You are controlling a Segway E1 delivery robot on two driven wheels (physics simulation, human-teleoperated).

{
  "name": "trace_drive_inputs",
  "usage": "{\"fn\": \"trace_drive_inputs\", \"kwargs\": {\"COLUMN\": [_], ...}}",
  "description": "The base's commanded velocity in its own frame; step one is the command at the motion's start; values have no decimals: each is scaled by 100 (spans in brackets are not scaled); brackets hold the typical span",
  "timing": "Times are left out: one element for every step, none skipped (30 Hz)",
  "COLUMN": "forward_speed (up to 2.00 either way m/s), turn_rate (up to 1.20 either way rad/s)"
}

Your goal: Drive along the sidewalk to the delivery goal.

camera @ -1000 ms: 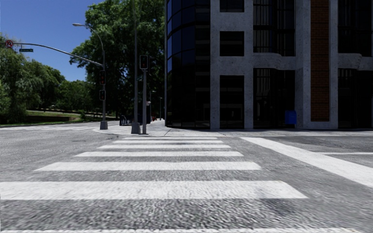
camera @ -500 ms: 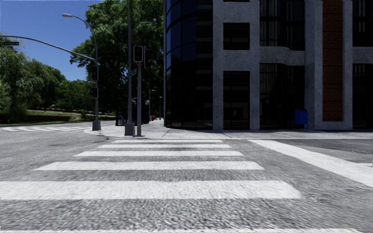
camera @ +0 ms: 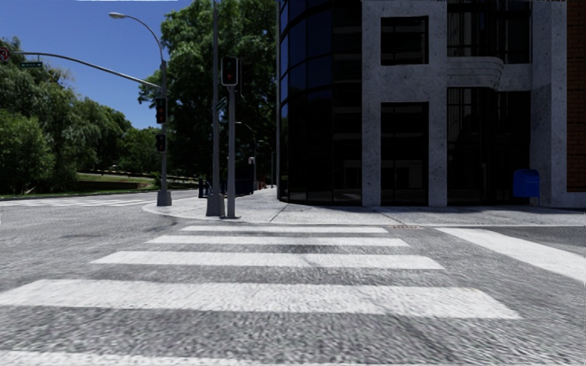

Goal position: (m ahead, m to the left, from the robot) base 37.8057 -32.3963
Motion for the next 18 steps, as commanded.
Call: {"fn": "trace_drive_inputs", "kwargs": {"forward_speed": [200, 200, 200, 200, 200, 200, 200, 200, 200, 200, 200, 200, 200, 200, 200, 200, 200, 200], "turn_rate": [31, 26, 12, 12, 0, 0, 0, 0, 0, 0, 0, 0, 0, 0, 0, 0, 0, 0]}}
